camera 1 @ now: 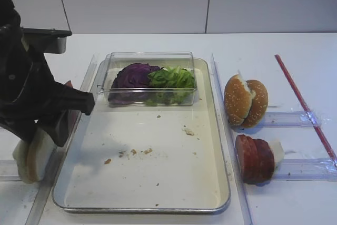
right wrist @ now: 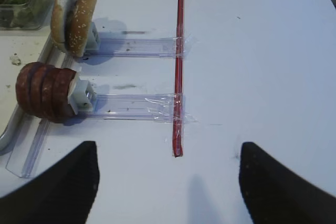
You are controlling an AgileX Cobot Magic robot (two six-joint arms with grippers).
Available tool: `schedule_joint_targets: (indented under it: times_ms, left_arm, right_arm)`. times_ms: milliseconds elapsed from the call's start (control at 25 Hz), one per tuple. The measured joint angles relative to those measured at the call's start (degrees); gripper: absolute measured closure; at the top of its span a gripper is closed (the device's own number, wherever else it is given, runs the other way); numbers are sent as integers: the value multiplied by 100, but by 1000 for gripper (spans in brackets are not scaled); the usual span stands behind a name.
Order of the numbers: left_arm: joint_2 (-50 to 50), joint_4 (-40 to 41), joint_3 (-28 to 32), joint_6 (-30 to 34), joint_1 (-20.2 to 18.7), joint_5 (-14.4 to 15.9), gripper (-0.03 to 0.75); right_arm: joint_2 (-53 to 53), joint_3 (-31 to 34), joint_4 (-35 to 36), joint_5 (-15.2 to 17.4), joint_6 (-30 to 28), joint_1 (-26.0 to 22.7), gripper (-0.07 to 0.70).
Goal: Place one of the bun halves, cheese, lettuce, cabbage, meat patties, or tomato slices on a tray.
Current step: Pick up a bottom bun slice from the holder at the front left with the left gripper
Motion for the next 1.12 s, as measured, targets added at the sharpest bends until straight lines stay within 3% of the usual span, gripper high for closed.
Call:
schedule_joint_targets:
  times_ms: [440, 640, 880, 1120]
  left_arm:
    - [525, 51, -152, 0, 0, -32, 379]
    - [598, 227, -152, 0, 0, -14, 463]
    - [598, 383, -152, -14, 0, 90, 637]
    - [598, 406, -152, -129, 0, 99, 651]
  right_arm:
    - [0, 0, 0, 0, -9, 0, 76]
    - [0, 0, 0, 0, -9, 0, 76]
    - [0, 0, 0, 0, -9, 0, 76]
    - [0, 0, 0, 0, -9, 0, 76]
